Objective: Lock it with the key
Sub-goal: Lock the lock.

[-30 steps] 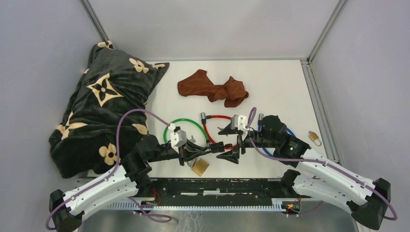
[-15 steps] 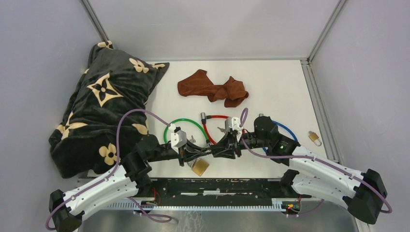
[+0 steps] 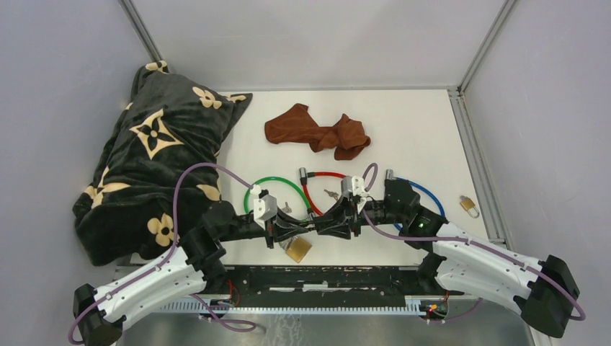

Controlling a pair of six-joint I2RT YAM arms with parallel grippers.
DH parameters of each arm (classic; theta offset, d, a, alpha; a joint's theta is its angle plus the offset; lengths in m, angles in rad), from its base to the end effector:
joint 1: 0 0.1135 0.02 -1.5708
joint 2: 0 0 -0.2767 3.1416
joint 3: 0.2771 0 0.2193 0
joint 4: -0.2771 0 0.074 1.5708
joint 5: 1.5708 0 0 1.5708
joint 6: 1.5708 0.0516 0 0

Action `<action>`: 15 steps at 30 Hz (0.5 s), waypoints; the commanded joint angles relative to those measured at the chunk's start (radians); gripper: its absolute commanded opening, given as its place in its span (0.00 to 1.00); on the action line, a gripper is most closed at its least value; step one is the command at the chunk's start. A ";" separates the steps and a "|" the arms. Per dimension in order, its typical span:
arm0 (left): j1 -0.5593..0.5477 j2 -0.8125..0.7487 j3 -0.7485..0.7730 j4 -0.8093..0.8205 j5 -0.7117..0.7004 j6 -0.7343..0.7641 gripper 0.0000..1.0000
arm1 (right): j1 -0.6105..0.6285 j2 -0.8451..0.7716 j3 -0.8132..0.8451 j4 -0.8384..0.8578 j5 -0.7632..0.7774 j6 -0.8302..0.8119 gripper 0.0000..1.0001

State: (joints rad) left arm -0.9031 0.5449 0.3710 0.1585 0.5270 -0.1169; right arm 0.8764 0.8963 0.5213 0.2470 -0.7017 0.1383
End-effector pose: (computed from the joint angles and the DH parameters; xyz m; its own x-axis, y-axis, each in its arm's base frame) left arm 0.0540 -0.1104 0.2777 -0.1249 -0.0043 -0.9922 0.9822 0.1407 -0.1243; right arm 0.0883 0.1580 0.2937 -0.2183 -0.0976 -0.9710 -0.9758 0.0103 0.2184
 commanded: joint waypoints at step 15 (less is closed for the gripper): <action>0.093 -0.089 -0.008 0.083 0.020 -0.135 0.56 | -0.002 -0.105 -0.001 0.134 0.045 0.039 0.00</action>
State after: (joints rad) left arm -0.8192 0.4614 0.3794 0.1932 0.5552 -0.1905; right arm 0.8753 0.8215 0.4969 0.2607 -0.6598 0.1543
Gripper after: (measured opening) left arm 0.544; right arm 0.389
